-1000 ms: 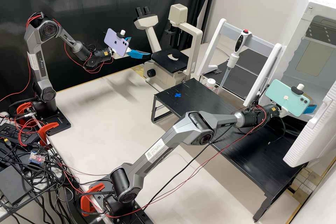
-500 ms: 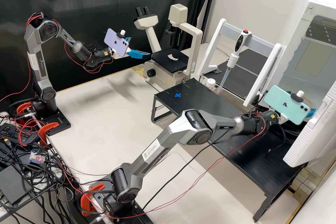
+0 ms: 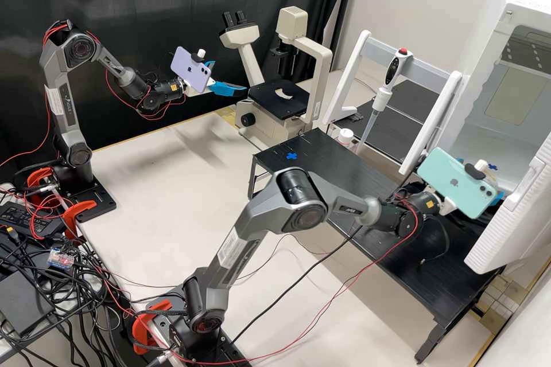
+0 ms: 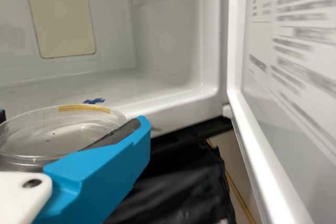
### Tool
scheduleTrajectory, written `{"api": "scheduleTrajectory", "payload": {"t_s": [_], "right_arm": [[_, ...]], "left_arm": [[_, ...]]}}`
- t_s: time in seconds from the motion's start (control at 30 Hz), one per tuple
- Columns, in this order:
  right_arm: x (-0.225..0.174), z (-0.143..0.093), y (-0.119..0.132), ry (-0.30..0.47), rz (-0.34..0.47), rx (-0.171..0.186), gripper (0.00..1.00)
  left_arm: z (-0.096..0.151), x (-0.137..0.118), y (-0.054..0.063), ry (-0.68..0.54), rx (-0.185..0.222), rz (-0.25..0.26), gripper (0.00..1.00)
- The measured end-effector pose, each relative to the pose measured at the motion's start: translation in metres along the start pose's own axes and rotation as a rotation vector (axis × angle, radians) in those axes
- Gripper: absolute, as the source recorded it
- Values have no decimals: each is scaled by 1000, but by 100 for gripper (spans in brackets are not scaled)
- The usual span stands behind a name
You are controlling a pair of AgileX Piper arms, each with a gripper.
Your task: Move the petri dish to the microscope
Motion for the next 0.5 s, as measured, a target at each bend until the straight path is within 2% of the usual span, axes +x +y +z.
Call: {"api": "scheduleTrajectory", "payload": {"t_s": [0.07,0.2,0.5], "right_arm": [[-13,-1,0,5,7,0,0],[-49,-4,-4,13,26,22,0],[-132,-41,-12,170,77,37,0]], "left_arm": [[0,0,0,0,0,0,100],[0,0,0,0,0,0,100],[0,0,0,0,0,0,100]]}}
